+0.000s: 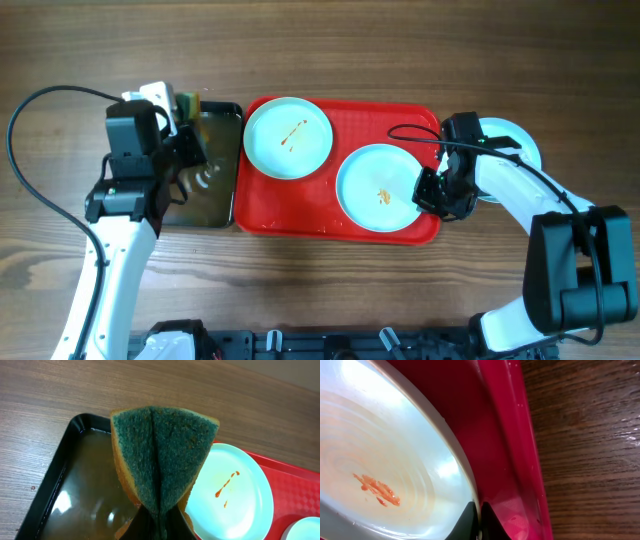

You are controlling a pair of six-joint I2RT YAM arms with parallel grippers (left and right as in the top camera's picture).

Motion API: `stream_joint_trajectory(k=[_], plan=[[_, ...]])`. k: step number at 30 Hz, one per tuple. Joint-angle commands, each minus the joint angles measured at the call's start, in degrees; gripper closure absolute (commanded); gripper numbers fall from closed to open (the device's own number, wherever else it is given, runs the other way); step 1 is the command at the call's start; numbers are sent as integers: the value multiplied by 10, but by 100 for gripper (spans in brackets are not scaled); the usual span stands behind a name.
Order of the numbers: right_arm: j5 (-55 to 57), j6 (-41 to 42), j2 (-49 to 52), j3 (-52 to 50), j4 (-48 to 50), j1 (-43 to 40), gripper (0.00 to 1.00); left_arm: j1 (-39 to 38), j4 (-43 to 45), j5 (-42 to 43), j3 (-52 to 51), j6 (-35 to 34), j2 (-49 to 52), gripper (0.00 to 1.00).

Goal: Clean dirty plates on tray and stack at the side
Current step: 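Lift the sponge with the left gripper and scrub the held plate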

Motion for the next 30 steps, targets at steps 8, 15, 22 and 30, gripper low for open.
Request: stream_joint_trajectory(k=[8, 15, 22, 30], plan=[[18, -8, -5, -9, -2, 3, 96, -2, 5, -7, 3, 1, -13, 96], [18, -8, -5, -9, 0, 3, 96, -2, -44, 16, -3, -32, 52, 96], [18, -20, -5, -9, -1, 3, 96, -2, -106, 92, -3, -59, 153, 96], [18, -20, -5, -9, 0, 3, 96, -24, -43, 328, -2, -60, 142, 96]])
